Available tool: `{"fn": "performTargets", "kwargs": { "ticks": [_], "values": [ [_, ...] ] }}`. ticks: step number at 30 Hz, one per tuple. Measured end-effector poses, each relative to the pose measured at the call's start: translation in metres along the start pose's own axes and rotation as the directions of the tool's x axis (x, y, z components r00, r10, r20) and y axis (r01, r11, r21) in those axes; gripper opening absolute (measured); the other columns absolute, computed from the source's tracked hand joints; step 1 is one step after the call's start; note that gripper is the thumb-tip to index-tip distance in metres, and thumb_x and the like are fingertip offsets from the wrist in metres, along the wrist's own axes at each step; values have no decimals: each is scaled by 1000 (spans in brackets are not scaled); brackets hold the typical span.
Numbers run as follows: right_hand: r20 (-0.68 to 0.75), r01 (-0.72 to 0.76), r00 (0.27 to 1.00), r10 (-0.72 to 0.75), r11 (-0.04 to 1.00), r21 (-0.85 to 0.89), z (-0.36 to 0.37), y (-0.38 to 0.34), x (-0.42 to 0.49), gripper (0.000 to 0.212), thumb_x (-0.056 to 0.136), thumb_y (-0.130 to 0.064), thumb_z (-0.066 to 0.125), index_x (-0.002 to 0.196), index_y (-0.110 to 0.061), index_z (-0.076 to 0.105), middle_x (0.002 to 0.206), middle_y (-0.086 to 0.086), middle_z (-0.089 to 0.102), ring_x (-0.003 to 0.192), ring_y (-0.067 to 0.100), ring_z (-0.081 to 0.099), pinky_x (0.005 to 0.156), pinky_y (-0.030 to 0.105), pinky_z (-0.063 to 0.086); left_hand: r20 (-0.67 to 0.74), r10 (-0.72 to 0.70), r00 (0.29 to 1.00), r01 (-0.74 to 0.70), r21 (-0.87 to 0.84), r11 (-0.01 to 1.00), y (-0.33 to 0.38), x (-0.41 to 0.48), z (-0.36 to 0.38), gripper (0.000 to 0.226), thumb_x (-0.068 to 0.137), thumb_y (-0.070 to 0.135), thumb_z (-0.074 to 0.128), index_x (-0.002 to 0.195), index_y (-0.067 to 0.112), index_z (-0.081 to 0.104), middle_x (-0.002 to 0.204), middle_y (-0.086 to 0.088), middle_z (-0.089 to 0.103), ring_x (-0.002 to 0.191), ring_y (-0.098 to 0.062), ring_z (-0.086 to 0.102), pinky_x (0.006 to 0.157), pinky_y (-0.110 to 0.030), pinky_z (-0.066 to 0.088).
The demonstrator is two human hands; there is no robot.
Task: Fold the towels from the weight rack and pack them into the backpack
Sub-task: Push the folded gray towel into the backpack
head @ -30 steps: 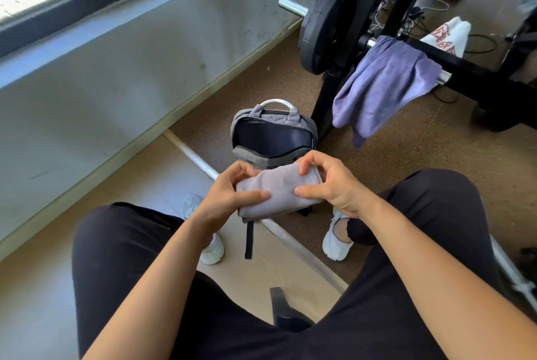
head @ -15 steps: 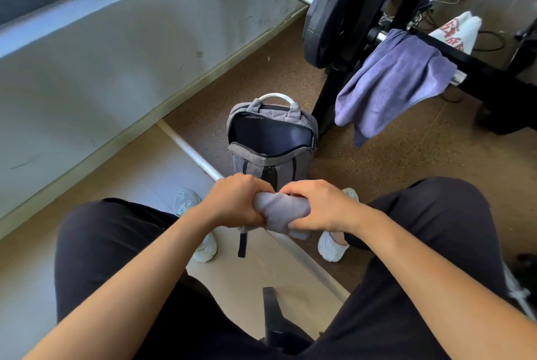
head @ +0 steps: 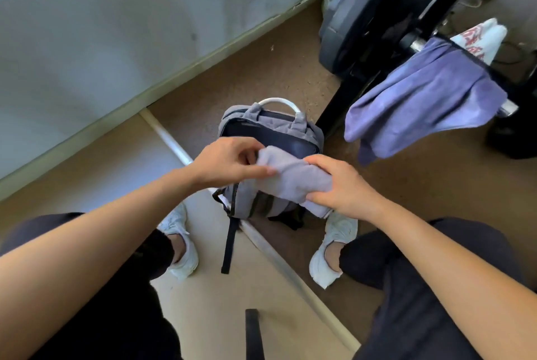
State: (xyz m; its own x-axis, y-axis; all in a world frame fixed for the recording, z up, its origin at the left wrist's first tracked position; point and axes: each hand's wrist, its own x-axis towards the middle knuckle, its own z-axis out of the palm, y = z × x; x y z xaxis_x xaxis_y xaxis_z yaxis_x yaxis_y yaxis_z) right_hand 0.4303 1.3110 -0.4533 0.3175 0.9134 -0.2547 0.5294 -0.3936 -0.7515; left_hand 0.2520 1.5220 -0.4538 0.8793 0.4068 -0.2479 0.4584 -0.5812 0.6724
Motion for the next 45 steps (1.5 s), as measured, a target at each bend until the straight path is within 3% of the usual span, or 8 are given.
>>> {"fn": "performTargets", "kwargs": {
  "ticks": [4,8,12,18,23,29,39,45],
  "values": [
    [-151,-70,985,79,995,65,-12,17,26,46,79,-18,81,117,-26,55,105,-8,64,96,2,61,70,25,50,-167,-34,985,32,-18,999,-41,46,-8,22,88,44,75,105,31,74,92,16,68,81,-5,61,79,-35,51],
    [-271,-53,960,67,997,59,-21,13,63,48,78,-17,83,116,-18,54,106,-3,63,96,7,60,68,13,48,-6,33,999,-26,482,876,-77,70,5,82,69,56,81,142,30,54,144,4,52,125,-29,48,98,-44,41],
    [-307,-29,949,66,992,125,-14,2,101,50,77,-17,84,115,-14,52,104,-3,62,95,4,60,70,9,47,28,45,999,-53,570,820,-89,76,15,131,50,73,74,160,29,18,164,7,27,145,-28,27,112,-50,30],
    [-74,-6,997,8,1000,28,37,13,134,36,78,-13,78,103,-13,53,90,-3,64,80,4,61,65,24,47,48,88,995,-100,513,852,-92,73,15,135,42,89,52,159,28,20,162,6,29,148,-27,20,114,-49,30],
    [115,-188,966,232,934,-304,65,55,144,30,78,-9,66,93,-13,40,78,4,49,72,27,50,59,37,36,20,45,999,-49,501,864,-98,72,15,153,46,84,74,163,15,4,170,2,16,154,-24,15,120,-46,26],
    [190,-203,902,387,771,-604,94,69,151,40,85,-13,69,113,-11,39,119,19,59,112,41,57,76,41,45,42,114,993,-116,607,786,-93,67,28,149,42,86,69,163,26,6,169,-9,14,150,-34,20,115,-52,28],
    [148,-169,878,455,585,-793,127,111,183,56,92,-16,59,142,-13,35,143,15,48,135,35,42,106,47,37,48,159,986,-151,654,741,-92,70,31,142,43,91,64,161,29,16,172,-5,9,146,-34,25,110,-56,25],
    [171,-207,890,423,708,-675,120,108,184,73,93,-24,62,154,-20,24,151,12,39,139,37,35,108,51,35,68,146,987,-155,647,746,-88,73,27,141,44,90,70,160,30,17,172,-7,4,146,-34,25,111,-55,26]
  ]
}}
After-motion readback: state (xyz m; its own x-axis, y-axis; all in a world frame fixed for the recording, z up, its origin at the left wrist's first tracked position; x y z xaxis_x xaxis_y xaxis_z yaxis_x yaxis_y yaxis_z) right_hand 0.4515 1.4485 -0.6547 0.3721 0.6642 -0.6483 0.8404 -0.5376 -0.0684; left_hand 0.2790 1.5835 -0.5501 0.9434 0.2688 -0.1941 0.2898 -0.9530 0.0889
